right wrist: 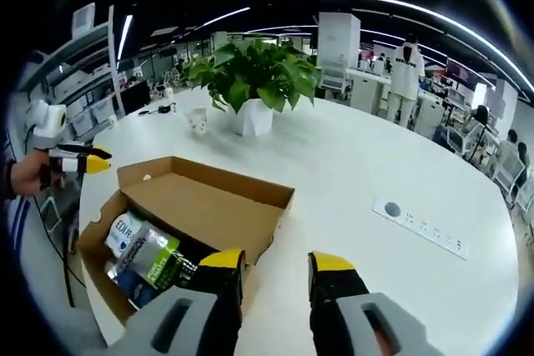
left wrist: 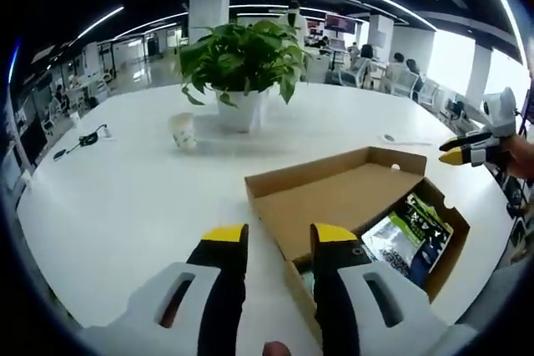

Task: Operate the shoe box by opening the lid, removing the specified soft item, and placing it in the target area until the item is outside and the box remains undamaged.

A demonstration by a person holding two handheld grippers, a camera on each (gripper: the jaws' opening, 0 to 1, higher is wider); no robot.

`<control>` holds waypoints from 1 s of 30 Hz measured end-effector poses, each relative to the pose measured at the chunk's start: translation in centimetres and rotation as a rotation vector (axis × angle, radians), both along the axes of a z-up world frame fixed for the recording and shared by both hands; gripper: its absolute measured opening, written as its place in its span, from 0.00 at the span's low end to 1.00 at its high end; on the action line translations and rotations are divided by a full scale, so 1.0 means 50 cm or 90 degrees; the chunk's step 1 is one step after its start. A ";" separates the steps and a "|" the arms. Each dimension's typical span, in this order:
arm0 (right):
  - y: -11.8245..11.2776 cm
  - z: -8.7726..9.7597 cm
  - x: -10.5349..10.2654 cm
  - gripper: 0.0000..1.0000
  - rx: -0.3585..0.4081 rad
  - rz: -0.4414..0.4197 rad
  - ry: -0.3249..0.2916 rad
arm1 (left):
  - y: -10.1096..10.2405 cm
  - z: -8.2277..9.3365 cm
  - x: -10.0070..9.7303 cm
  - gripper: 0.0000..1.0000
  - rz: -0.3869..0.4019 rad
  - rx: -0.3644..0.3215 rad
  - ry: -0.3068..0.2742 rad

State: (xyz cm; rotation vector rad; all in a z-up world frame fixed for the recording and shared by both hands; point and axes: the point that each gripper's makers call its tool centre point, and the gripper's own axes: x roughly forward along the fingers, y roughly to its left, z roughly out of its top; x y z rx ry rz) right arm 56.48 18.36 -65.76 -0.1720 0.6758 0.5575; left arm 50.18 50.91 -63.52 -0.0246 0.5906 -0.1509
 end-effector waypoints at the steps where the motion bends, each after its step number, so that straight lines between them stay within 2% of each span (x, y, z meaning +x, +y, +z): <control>1: -0.002 -0.002 -0.007 0.29 0.004 -0.001 0.003 | -0.006 0.002 -0.006 0.31 -0.003 -0.003 0.000; 9: -0.002 -0.006 -0.066 0.30 0.039 0.008 0.014 | -0.053 0.009 -0.036 0.36 -0.037 -0.020 -0.001; 12: 0.004 -0.005 -0.084 0.29 0.054 0.011 0.018 | -0.087 -0.006 -0.054 0.41 -0.076 -0.017 0.010; 17: 0.013 -0.014 -0.108 0.31 0.072 0.012 0.037 | -0.127 -0.030 -0.075 0.42 -0.101 -0.030 0.027; 23: 0.022 -0.023 -0.140 0.33 0.078 0.023 0.047 | -0.161 -0.041 -0.092 0.42 -0.129 -0.042 0.039; 26: 0.024 -0.036 -0.154 0.33 0.078 0.027 0.054 | -0.176 -0.065 -0.103 0.43 -0.157 -0.030 0.056; 30: 0.030 -0.052 -0.169 0.33 0.084 0.025 0.066 | -0.185 -0.080 -0.112 0.43 -0.162 -0.037 0.069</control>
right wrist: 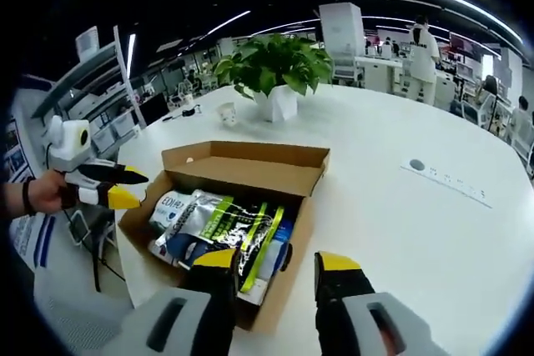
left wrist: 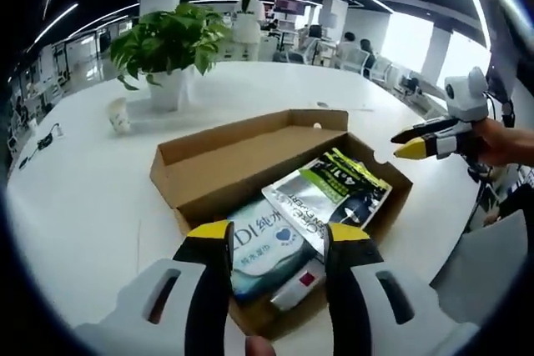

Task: Operate the shoe box by opening the lid, removing the specified soft item, and placing it in the target area until the item is outside and the box remains undamaged.

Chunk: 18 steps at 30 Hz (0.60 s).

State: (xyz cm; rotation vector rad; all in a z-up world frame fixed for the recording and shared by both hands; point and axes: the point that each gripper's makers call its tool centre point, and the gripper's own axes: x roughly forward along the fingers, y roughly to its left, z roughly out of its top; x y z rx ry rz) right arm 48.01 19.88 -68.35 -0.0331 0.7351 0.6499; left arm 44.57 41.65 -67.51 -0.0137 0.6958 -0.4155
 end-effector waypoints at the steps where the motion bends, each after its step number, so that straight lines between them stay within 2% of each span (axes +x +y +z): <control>1: 0.001 -0.001 -0.002 0.33 0.000 0.001 0.001 | -0.002 -0.002 -0.001 0.43 0.000 -0.002 0.002; 15: 0.049 0.011 -0.013 0.31 0.033 0.016 0.008 | -0.050 -0.017 -0.012 0.41 -0.016 -0.027 0.034; 18: 0.062 0.010 -0.009 0.31 0.033 0.018 0.010 | -0.060 -0.028 -0.015 0.41 -0.015 -0.036 0.052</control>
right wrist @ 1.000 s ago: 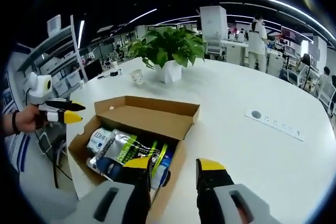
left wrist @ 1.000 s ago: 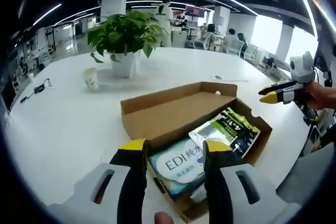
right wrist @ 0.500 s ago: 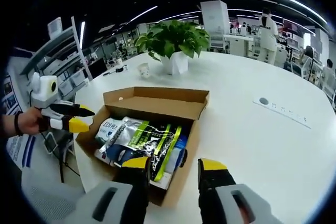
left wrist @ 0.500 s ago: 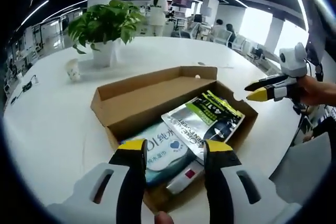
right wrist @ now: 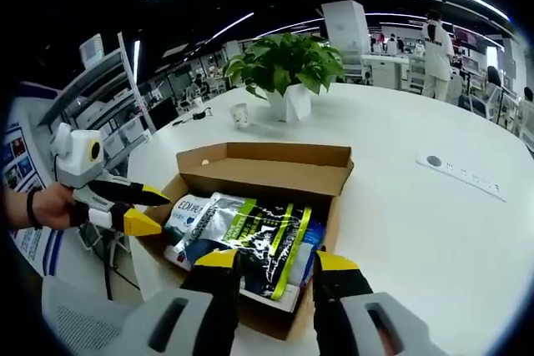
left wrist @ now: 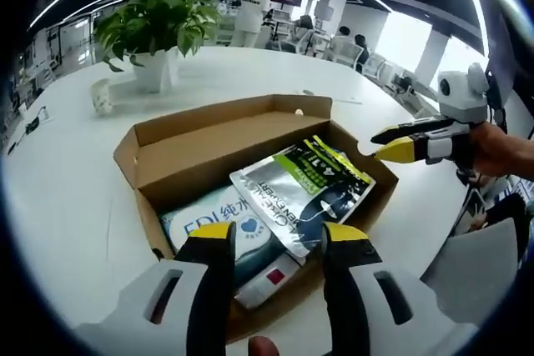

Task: Operate the shoe box by opening the lid, removing the specified soft item, and placing it in the target area until the item is outside and the box remains undamaged.

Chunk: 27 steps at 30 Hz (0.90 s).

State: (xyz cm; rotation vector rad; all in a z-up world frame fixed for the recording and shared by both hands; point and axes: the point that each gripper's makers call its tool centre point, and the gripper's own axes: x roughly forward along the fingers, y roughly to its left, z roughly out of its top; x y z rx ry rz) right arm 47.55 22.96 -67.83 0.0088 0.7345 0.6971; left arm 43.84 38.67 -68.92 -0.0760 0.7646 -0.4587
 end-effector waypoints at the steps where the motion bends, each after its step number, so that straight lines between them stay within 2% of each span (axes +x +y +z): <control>1: 0.004 -0.002 0.001 0.31 -0.002 0.002 0.002 | -0.005 -0.002 -0.001 0.40 0.001 -0.010 0.006; 10: 0.027 -0.029 -0.002 0.31 -0.023 0.017 0.026 | -0.019 -0.021 -0.005 0.36 0.010 -0.024 0.044; 15: 0.035 -0.052 -0.012 0.32 -0.045 0.011 0.057 | -0.027 -0.038 -0.011 0.34 0.017 -0.028 0.070; 22: 0.041 -0.068 -0.016 0.32 -0.081 0.018 0.064 | -0.027 -0.065 -0.019 0.33 0.027 -0.027 0.108; 27: 0.043 -0.074 -0.008 0.31 -0.095 0.015 0.071 | -0.037 -0.066 -0.023 0.29 0.027 -0.040 0.119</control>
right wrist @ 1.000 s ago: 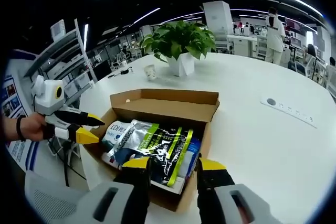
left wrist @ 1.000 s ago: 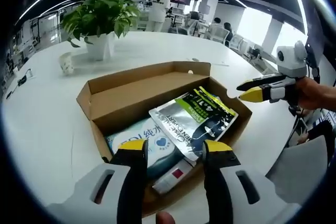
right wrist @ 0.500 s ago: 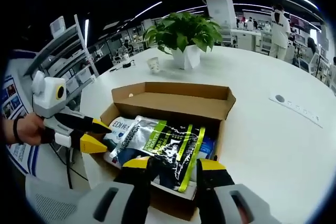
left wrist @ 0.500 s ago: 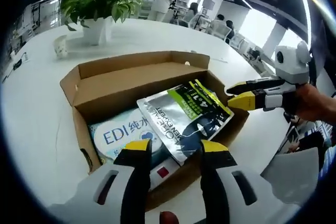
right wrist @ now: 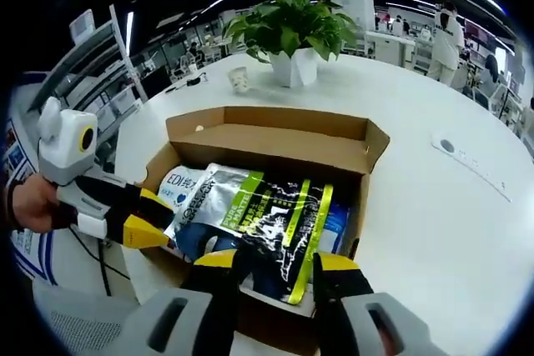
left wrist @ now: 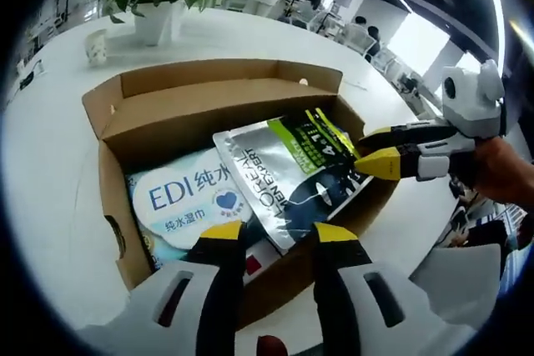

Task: Operate the shoe box by opening the lid, removing the specified soft item, and placing it in the target area until the item is outside and the box remains undamaged.

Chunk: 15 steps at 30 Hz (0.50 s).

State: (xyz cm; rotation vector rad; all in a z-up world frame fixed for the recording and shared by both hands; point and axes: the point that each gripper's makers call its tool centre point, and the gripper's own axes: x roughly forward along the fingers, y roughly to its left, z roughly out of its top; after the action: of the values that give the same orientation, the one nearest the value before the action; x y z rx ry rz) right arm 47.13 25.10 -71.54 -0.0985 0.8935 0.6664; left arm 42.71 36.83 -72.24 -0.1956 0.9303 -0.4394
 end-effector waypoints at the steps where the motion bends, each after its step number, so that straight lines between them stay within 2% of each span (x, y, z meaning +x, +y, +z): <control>1: 0.000 -0.002 -0.001 0.31 -0.004 0.000 0.005 | -0.003 -0.002 0.001 0.29 0.000 -0.004 0.003; 5: 0.004 -0.007 0.000 0.31 -0.016 -0.001 0.013 | -0.010 -0.008 -0.002 0.29 0.002 -0.014 0.015; 15: 0.004 -0.018 0.011 0.32 -0.069 -0.008 0.006 | -0.012 -0.019 0.001 0.26 0.004 -0.017 0.030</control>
State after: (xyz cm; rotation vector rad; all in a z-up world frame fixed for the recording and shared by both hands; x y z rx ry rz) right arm 47.66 25.28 -72.42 -0.1873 0.9385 0.6068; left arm 42.78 36.21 -73.18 -0.2329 0.9697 -0.4432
